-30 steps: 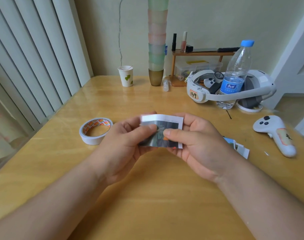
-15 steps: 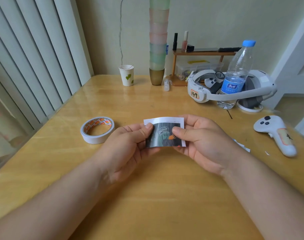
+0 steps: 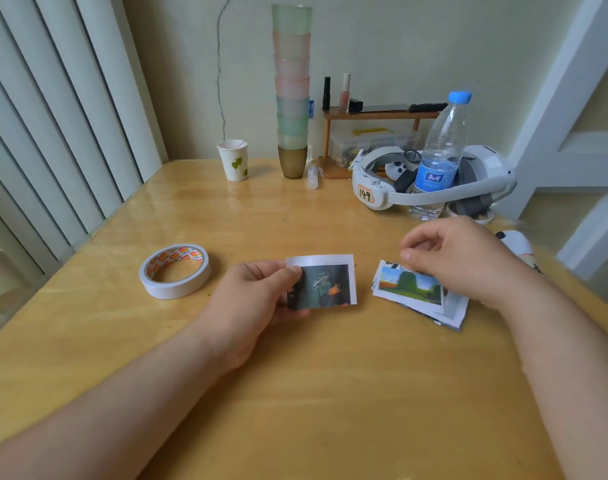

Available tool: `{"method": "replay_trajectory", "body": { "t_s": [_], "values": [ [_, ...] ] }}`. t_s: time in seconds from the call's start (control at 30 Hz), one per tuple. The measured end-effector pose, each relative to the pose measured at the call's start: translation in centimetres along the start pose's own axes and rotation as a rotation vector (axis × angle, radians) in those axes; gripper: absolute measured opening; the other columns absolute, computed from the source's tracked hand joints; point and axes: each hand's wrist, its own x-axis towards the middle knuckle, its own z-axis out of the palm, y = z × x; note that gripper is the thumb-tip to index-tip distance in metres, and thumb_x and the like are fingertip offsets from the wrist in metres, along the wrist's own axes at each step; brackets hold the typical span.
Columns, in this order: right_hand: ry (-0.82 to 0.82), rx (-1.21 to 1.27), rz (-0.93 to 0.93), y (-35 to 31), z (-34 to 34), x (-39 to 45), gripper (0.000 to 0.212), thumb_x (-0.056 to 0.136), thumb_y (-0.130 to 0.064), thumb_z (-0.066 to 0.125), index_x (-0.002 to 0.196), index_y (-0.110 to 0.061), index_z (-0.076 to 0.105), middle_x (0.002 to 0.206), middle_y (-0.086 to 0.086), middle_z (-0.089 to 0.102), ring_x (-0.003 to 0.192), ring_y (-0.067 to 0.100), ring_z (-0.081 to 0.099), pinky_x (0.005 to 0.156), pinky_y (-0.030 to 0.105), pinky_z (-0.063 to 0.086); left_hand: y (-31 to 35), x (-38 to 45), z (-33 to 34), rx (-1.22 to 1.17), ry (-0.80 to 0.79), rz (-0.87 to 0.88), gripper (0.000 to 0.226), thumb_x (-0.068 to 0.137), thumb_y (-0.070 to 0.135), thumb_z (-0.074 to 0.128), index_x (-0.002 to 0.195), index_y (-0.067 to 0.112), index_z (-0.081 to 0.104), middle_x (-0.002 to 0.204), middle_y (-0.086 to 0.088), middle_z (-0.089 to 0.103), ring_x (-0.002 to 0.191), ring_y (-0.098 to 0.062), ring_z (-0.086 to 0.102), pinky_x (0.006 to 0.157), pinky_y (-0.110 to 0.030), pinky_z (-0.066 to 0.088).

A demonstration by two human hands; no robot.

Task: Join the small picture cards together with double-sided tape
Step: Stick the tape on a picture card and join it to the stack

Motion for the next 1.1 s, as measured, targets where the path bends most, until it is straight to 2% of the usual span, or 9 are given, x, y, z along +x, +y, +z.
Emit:
{"method": "replay_trajectory", "body": {
  "t_s": [0.07,0.13,0.33,0.43,0.6,0.77,0.9,1.0,1.1],
  "values": [
    [-0.099,-0.179,0.067,1.0,-0.7,0.2,0.02,0.083,-0.043,0.083,0.098,-0.039,0.072,0.096,-0.014,0.067,0.09,0.003,0.064,0.072,0.026,0.049,0.4,0.1,0.2,0.051,-0.031,-0.048,0.022,0.104,0.013,0.061,0.1,0.003,0.081,0.109,-0.036,0.069,0.097,-0.035,0.066,0.07,-0.033,0.064],
    [-0.17,-0.26,0.102,1.4,-0.5,0.3,0.033,0.075,-0.052,0.086,0.101,-0.042,0.068,0.1,-0.015,0.06,0.092,0.0,0.058,0.07,0.025,0.044,1.1,0.3,0.3,0.088,-0.095,-0.115,0.022,0.105,0.013,0.059,0.108,0.002,0.078,0.118,-0.029,0.072,0.1,-0.032,0.074,0.072,-0.033,0.065],
    [-0.206,-0.237,0.122,2.2,0.9,1.0,0.045,0.066,-0.051,0.093,0.099,-0.037,0.066,0.103,-0.014,0.059,0.095,0.006,0.059,0.08,0.032,0.052,2.0,1.2,0.7,-0.062,-0.073,-0.125,0.022,0.105,0.009,0.057,0.093,0.003,0.074,0.089,-0.014,0.075,0.081,-0.022,0.077,0.073,-0.034,0.067],
    [-0.2,-0.221,0.146,2.3,1.0,1.1,0.045,0.065,-0.05,0.094,0.095,-0.035,0.063,0.103,-0.013,0.057,0.094,0.008,0.058,0.078,0.033,0.052,1.8,1.6,0.5,-0.122,-0.06,-0.096,0.018,0.105,0.008,0.056,0.097,0.002,0.071,0.091,-0.014,0.077,0.081,-0.021,0.078,0.072,-0.033,0.066],
    [-0.182,-0.233,0.188,2.5,0.8,1.4,0.054,0.063,-0.05,0.095,0.105,-0.034,0.065,0.112,-0.01,0.057,0.105,0.013,0.06,0.091,0.036,0.054,1.4,1.4,-0.2,-0.174,-0.069,-0.076,0.018,0.104,0.008,0.057,0.094,0.005,0.071,0.093,-0.014,0.076,0.081,-0.022,0.078,0.069,-0.031,0.066],
    [-0.123,-0.105,0.229,3.1,0.7,1.7,0.039,0.064,-0.032,0.098,0.091,-0.029,0.07,0.105,-0.005,0.066,0.099,0.015,0.063,0.089,0.04,0.056,1.3,1.1,-0.5,-0.171,-0.099,-0.074,0.017,0.104,0.01,0.057,0.106,0.0,0.071,0.098,-0.016,0.076,0.084,-0.023,0.078,0.072,-0.032,0.066],
    [0.007,0.024,0.144,2.0,0.3,1.4,0.021,0.08,-0.022,0.088,0.09,-0.027,0.071,0.097,-0.005,0.068,0.085,0.012,0.064,0.064,0.031,0.049,1.3,1.0,-0.5,-0.173,-0.103,-0.074,0.02,0.105,0.01,0.056,0.113,-0.002,0.07,0.102,-0.017,0.076,0.086,-0.022,0.077,0.074,-0.032,0.065],
    [0.204,0.315,0.03,0.1,0.1,0.7,0.012,0.089,-0.02,0.081,0.093,-0.026,0.071,0.09,-0.01,0.073,0.074,0.004,0.069,0.056,0.023,0.051,1.3,0.9,-0.3,-0.166,-0.104,-0.074,0.021,0.106,0.011,0.055,0.111,-0.001,0.072,0.103,-0.017,0.077,0.089,-0.024,0.077,0.074,-0.032,0.066],
    [0.161,0.726,-0.003,-2.4,1.0,-0.3,0.018,0.095,-0.007,0.071,0.097,-0.025,0.072,0.095,-0.001,0.079,0.079,0.008,0.075,0.065,0.029,0.061,1.3,1.0,-0.3,-0.167,-0.099,-0.066,0.022,0.106,0.011,0.055,0.114,-0.002,0.071,0.104,-0.016,0.076,0.09,-0.024,0.077,0.074,-0.032,0.066]
  ]
}}
